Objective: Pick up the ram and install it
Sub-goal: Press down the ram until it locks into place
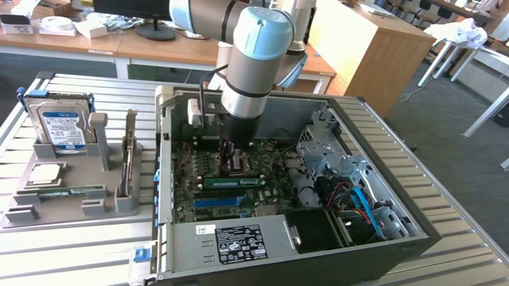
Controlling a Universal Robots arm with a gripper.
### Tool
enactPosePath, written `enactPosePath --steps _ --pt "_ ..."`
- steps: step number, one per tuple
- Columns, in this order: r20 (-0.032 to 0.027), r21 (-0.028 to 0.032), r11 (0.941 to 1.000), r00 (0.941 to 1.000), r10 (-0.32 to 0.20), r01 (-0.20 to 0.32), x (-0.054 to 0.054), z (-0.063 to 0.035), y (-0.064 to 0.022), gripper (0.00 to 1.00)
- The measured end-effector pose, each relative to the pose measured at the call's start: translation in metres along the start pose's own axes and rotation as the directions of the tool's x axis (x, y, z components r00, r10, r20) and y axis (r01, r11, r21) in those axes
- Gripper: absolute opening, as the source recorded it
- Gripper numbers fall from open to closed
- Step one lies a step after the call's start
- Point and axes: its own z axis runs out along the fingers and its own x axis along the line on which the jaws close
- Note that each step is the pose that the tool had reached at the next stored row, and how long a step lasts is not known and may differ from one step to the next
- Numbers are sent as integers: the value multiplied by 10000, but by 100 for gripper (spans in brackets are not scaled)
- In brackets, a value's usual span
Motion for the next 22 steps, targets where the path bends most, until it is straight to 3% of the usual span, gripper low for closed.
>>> enactPosePath --steps 22 --pt "0 0 10000 10000 0 0 9 56 -2 10"
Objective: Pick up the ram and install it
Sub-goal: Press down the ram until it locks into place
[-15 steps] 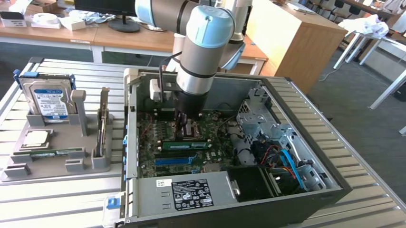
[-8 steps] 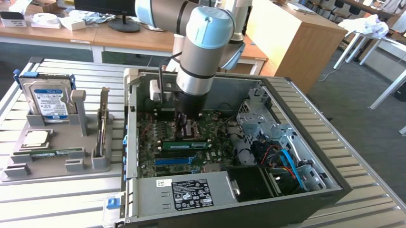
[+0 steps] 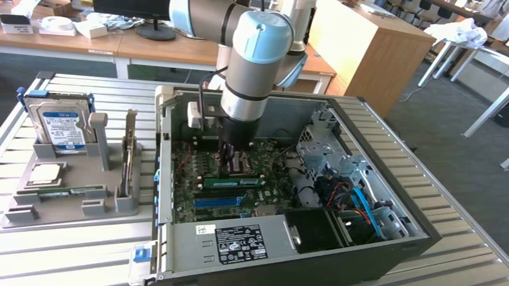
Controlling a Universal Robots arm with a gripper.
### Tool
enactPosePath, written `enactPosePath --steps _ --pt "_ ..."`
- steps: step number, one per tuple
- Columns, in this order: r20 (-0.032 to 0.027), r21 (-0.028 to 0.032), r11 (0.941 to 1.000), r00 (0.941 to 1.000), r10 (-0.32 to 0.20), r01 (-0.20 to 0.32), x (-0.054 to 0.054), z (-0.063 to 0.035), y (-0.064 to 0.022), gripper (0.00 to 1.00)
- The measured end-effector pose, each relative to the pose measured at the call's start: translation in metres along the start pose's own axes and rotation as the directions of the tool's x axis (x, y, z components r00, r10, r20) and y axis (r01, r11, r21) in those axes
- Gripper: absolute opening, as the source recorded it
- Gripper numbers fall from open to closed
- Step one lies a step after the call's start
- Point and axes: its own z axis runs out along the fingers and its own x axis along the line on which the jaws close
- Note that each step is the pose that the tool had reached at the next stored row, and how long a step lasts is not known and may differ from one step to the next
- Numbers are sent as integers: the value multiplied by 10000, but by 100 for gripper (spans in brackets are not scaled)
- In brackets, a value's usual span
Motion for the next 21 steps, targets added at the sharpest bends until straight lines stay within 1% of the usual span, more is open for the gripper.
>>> enactPosePath --steps 21 --pt "3 2 10000 10000 -1 1 0 41 -2 10"
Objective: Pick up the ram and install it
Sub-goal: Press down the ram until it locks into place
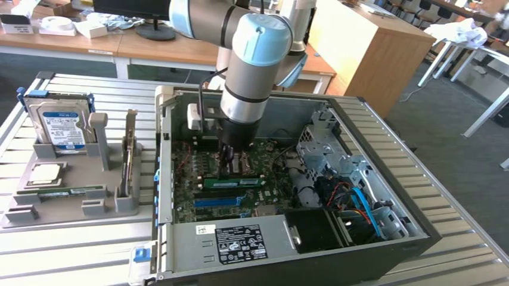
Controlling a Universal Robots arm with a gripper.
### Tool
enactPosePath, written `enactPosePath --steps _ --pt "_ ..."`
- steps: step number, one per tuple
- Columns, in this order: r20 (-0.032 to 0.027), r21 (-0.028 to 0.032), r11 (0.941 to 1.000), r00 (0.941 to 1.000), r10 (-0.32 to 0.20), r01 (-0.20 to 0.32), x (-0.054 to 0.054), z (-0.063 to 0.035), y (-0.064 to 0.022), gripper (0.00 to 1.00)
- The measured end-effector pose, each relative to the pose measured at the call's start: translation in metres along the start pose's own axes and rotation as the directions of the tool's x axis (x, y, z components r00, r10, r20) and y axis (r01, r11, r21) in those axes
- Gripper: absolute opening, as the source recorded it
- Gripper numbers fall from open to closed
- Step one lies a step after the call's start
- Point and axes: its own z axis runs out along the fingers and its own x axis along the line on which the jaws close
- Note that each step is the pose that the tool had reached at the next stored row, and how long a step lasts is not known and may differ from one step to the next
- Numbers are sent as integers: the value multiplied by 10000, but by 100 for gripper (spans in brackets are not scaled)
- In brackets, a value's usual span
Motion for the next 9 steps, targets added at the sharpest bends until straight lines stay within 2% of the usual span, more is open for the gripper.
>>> enactPosePath --steps 9 --pt "-2 -1 10000 10000 1 -1 1 26 0 10"
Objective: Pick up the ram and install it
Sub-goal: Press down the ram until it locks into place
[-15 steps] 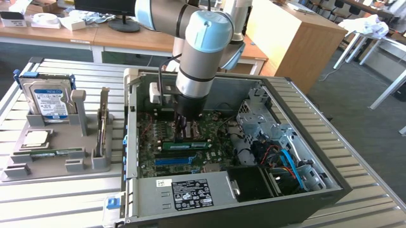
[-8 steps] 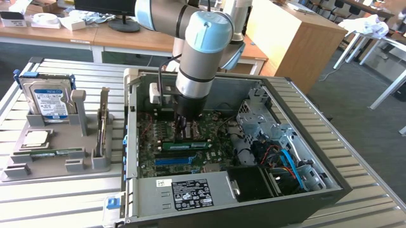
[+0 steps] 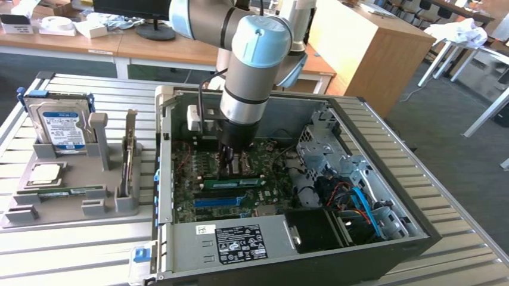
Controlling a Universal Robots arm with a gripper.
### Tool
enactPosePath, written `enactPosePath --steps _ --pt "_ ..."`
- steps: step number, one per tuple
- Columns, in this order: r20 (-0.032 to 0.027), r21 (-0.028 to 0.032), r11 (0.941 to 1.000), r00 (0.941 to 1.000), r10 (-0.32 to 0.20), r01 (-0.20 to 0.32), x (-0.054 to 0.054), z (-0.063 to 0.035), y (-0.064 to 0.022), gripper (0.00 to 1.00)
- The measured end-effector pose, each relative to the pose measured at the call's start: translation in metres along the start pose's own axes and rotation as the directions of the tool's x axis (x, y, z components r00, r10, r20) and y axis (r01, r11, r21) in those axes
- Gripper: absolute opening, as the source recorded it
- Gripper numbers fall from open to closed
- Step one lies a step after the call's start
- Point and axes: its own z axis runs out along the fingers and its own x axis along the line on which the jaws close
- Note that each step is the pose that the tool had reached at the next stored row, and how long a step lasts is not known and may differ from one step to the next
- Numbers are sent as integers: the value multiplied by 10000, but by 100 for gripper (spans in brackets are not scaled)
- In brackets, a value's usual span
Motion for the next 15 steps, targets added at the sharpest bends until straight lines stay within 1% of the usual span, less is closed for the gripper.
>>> enactPosePath --steps 12,15 --pt "-1 1 10000 10000 -1 1 0 6 0 10" --pt "14 11 10000 10000 -1 1 -2 -12 -1 10"
